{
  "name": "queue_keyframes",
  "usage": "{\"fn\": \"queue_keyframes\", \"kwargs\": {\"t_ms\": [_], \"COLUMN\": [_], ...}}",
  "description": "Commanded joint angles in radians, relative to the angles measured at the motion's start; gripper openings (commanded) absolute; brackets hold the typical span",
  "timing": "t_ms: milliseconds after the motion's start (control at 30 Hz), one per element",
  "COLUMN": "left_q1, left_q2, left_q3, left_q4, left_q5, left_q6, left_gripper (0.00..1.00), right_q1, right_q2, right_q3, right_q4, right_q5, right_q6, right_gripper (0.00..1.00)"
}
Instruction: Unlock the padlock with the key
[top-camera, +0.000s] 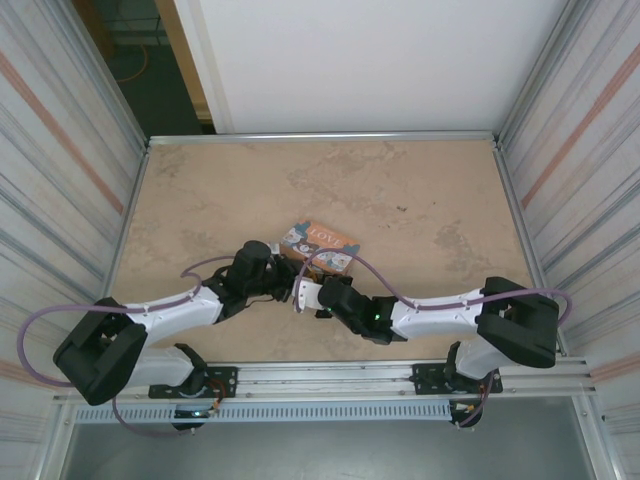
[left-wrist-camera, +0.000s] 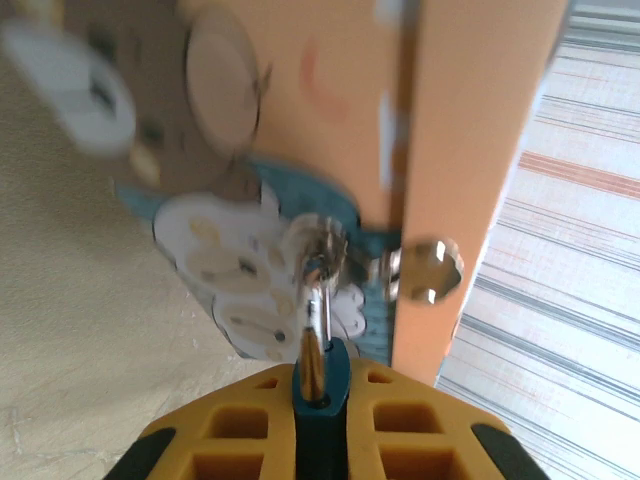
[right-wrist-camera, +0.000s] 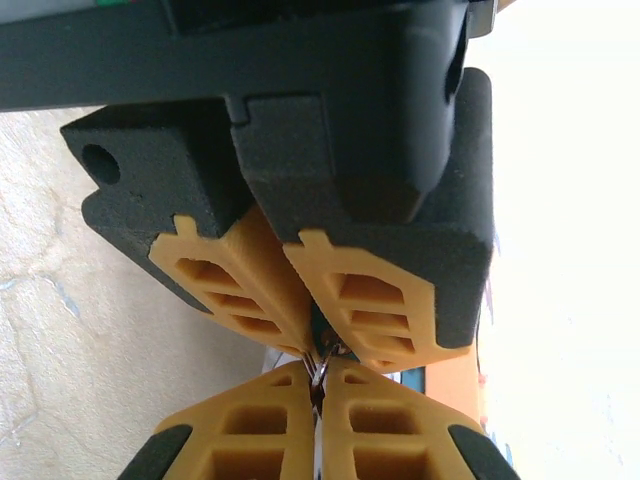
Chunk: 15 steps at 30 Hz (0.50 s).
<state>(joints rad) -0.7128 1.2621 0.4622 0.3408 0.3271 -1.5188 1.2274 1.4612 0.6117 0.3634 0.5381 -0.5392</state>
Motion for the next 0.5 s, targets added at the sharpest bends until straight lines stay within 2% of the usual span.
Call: {"fn": "queue_keyframes", "kwargs": {"t_ms": [0,300,467], "left_q1": [-0.005,-0.005,-0.006], "left_q2": [-0.009,0.002,0.008], "left_q3": [0.017,0.020,0.017], "left_q4": [0.043,0.052,0.062], "left_q5": [0.027,0.031,0.032], "left_q6": [0.008,0.007,0.002], "left_gripper": [0.00,0.00,0.00], "right_q1": [0.009,0.009,0.009], "right_q2": [0.009,0.004,0.001], "right_q3": [0.032,0.021,0.015], "right_q4": [0.045,0.065,0.087], "right_q5": [0.016,0.017,0.031], "right_q6": [0.016,0.070,0.157], "right_gripper": [0.02,0.00,0.00]}}
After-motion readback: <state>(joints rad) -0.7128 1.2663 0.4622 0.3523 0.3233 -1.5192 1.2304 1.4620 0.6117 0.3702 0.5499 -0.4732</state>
